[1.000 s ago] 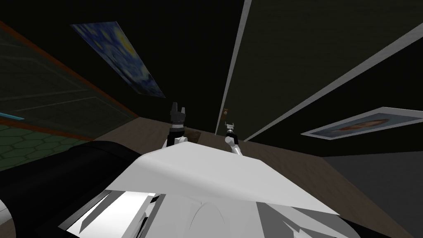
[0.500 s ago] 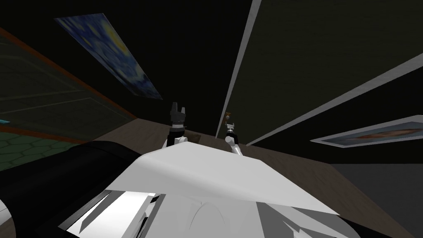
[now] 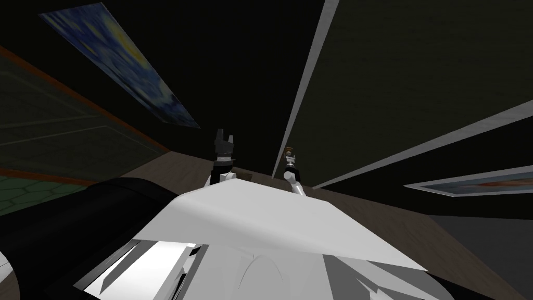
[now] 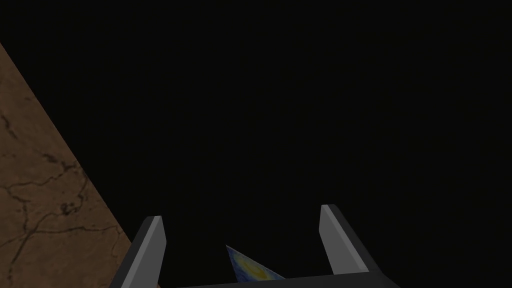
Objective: Pull the door open
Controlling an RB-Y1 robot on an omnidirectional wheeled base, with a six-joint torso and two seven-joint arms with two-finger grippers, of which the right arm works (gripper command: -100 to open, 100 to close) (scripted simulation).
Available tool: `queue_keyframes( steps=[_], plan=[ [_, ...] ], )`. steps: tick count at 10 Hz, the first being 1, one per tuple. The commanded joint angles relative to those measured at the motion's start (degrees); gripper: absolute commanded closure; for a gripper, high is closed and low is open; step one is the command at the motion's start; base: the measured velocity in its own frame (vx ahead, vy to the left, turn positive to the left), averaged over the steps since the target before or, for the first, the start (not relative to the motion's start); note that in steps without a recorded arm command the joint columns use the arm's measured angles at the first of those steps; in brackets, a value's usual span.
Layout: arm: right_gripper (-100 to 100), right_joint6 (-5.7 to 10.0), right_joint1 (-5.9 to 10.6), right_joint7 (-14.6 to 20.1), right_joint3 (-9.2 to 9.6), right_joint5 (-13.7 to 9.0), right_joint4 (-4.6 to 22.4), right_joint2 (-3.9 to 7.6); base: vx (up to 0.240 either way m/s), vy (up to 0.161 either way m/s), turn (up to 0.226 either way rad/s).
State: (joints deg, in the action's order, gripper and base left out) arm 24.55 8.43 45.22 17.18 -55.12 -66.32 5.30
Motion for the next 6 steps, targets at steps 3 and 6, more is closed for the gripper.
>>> queue_keyframes(
  steps=[3, 6],
  plan=[
    [-100, 0.0, 0.07, 0.01, -0.09, -0.03, 0.07, -0.06, 0.147, 0.004, 0.003],
    [100, 0.0, 0.07, 0.01, -0.09, -0.03, 0.07, -0.06, -0.022, 0.002, 0.002]
  ],
)
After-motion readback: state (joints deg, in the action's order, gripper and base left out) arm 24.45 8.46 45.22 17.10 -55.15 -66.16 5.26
